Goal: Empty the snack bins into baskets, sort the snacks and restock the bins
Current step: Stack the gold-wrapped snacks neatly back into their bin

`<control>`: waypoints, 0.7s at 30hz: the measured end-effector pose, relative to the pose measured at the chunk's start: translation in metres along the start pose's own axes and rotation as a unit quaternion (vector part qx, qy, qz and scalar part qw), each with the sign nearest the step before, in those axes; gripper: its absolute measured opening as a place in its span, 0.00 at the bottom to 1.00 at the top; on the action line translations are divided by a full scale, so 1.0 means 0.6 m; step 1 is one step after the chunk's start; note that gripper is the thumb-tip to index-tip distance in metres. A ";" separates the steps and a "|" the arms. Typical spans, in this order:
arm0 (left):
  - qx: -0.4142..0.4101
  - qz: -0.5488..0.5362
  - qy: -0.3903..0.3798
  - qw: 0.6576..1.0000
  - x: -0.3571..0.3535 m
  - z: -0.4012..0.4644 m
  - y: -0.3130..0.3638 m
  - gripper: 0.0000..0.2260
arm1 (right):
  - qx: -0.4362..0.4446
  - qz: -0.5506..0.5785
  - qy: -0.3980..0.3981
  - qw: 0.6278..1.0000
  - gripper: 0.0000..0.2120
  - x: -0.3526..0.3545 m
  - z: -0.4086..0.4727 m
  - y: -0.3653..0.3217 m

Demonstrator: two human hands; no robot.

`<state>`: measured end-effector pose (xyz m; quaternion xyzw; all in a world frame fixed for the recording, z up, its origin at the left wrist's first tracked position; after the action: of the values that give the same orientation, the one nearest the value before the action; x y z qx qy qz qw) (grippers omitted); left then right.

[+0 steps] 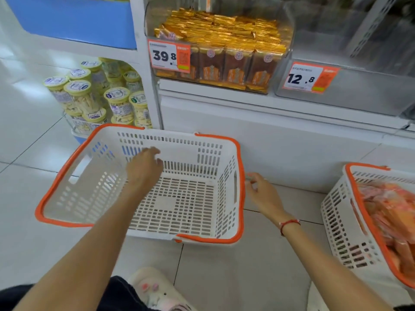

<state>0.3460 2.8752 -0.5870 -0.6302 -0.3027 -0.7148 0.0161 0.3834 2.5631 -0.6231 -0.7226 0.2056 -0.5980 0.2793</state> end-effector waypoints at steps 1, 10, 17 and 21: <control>-0.037 -0.015 0.004 0.999 -0.013 -0.011 0.046 0.15 | -0.010 -0.017 0.011 1.000 0.14 0.017 -0.002 0.020; -0.238 -0.040 -0.145 0.960 -0.220 -0.062 0.266 0.33 | -0.092 -0.189 -0.077 0.975 0.11 0.059 0.058 0.258; -0.230 -0.055 -0.080 0.968 -0.227 -0.056 0.232 0.31 | -0.109 -0.244 -0.122 0.956 0.24 -0.076 0.126 0.341; -0.217 -0.055 -0.071 0.972 -0.225 -0.053 0.214 0.30 | -0.120 -0.298 -0.060 0.945 0.29 -0.119 0.126 0.365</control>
<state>0.3977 2.7075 -0.6579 -0.6502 -0.1749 -0.7165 -0.1823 0.4509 2.4539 -0.8284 -0.8137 0.0342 -0.5802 0.0113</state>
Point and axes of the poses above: each hand's wrist, its own z-axis towards the middle knuckle, its own x-axis out of the back of the hand, y = z × x, the point moved 2 cm from there along z, towards the middle knuckle, and after that the axes turned 2 degrees about -x, right-handed, at the moved point
